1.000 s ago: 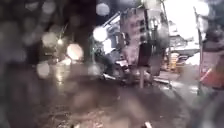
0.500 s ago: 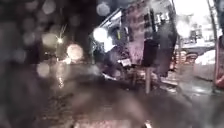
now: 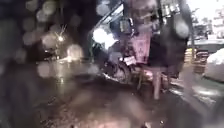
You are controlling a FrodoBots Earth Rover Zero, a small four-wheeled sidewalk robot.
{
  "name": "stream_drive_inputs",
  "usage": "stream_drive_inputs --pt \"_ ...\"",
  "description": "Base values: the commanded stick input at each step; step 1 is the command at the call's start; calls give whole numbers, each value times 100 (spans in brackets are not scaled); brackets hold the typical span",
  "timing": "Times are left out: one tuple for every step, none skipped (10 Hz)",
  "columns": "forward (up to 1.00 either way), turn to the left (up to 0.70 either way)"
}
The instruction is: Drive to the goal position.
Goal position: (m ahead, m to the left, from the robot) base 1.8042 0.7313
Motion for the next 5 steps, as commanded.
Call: stream_drive_inputs --pt "70 0" --pt "70 0" --pt "70 0" --pt "70 0" --pt "70 0"
